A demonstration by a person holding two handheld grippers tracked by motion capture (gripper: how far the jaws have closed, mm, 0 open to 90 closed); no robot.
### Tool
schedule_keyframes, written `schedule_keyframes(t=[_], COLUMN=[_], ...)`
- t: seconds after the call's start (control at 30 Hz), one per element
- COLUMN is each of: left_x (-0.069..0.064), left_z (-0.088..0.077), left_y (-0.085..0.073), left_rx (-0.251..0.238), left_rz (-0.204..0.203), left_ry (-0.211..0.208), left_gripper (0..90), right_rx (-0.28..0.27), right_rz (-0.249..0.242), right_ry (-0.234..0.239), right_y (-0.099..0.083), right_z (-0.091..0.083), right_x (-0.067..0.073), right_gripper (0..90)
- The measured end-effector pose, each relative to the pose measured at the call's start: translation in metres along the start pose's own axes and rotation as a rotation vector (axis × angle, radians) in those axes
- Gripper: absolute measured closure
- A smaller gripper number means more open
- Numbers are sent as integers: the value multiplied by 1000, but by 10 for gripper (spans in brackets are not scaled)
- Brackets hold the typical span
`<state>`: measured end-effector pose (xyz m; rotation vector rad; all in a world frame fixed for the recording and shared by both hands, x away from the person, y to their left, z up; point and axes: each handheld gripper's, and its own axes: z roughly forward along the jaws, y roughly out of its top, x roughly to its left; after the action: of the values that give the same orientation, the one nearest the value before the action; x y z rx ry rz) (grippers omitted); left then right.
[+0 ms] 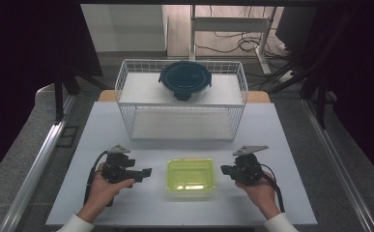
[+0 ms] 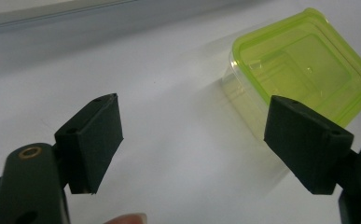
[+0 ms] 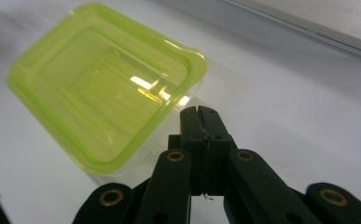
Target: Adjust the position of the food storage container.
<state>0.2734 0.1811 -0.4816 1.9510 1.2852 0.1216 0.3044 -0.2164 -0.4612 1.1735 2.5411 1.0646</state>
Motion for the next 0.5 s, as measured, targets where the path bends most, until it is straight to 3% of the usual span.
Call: schedule_keyframes(t=[0.1, 0.27, 0.37, 0.5], left_x=[0, 0, 0, 0], left_z=[0, 0, 0, 0], left_y=[0, 0, -1, -3], left_rx=[-1, 1, -1, 1], left_rz=[-3, -1, -5, -8], left_ry=[1, 1, 1, 2], left_gripper=[187, 187, 187, 188], right_rx=[-20, -35, -40, -48], right_rz=[25, 61, 72, 84], right_ry=[22, 9, 26, 84], right_y=[-1, -2, -3, -3], right_z=[-5, -6, -5, -4], right_x=[-1, -1, 1, 2], right_gripper=[847, 441, 336, 292])
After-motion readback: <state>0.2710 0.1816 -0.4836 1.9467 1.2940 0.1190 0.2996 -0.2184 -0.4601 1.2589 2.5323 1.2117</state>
